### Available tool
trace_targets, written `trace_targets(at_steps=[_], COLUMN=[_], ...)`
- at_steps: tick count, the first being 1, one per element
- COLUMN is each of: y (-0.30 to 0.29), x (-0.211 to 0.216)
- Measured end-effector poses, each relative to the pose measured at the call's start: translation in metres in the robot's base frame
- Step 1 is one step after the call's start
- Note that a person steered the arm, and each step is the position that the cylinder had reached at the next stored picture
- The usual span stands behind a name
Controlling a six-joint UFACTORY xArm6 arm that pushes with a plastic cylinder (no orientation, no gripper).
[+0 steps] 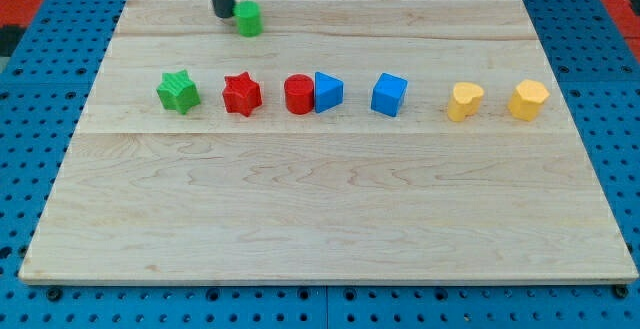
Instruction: Push the green circle above to the green star
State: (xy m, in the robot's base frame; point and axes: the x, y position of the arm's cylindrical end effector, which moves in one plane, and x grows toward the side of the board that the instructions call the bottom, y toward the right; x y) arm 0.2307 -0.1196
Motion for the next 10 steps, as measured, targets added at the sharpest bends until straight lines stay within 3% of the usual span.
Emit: trace_targets(at_steps=[1,2,4,5,7,8,10], y=[0.005,0.042,0.005,0.049,0.056,0.016,0.001], x=[-0.039,-0.013,0.006,-0.036,0.043,0.043,0.088])
